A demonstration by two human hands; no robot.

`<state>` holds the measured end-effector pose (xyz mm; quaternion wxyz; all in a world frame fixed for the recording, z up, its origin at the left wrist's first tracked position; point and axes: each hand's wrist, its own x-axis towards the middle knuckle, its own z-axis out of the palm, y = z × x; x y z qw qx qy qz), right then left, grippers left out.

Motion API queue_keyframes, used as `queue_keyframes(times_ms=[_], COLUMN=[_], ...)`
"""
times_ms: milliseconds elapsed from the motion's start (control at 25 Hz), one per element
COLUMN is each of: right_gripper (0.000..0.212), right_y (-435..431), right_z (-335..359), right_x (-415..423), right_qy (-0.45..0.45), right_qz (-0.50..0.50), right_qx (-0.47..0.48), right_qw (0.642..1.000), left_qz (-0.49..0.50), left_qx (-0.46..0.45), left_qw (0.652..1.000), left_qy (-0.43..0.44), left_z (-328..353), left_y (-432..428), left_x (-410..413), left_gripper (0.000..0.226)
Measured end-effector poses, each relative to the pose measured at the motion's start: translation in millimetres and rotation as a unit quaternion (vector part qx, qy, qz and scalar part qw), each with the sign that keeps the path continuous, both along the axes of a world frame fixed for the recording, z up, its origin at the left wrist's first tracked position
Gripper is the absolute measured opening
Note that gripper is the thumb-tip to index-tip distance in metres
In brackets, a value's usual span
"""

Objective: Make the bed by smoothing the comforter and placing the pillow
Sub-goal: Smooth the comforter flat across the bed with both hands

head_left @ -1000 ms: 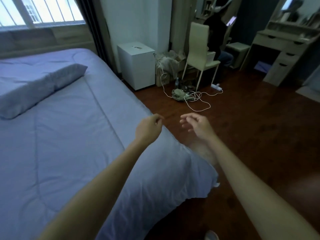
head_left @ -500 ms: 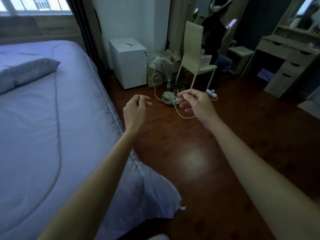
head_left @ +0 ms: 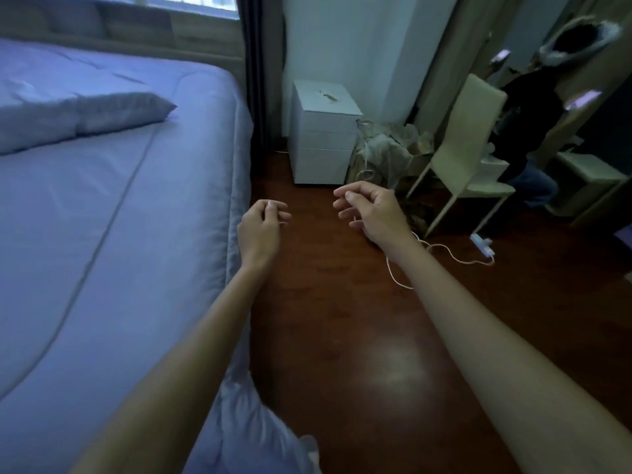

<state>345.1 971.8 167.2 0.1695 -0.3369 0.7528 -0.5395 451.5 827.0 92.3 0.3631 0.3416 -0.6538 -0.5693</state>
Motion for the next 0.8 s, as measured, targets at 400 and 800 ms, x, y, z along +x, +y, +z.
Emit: queue_keyframes(times_ms=[400, 800], right_gripper=[0.022, 0.017], right_y=[-134.8, -270.3], right_z=[-2.9, -0.2], right_x=[-127.8, -271.8], right_qy=[-0.025, -0.005], right_qz=[0.175, 0.319], right_qx=[-0.009, 0.016], right_qw=[0.984, 0.948], left_qz=[0.158, 0.335], left_qx=[-0.033, -0.003], left_qw=[0.986, 0.940], left_qy=[-0.037, -0.063], left_z=[30.7, 8.1], left_y=[-85.8, -154.5], left_x=[-61.7, -166.8], left_gripper=[0.028, 0.024])
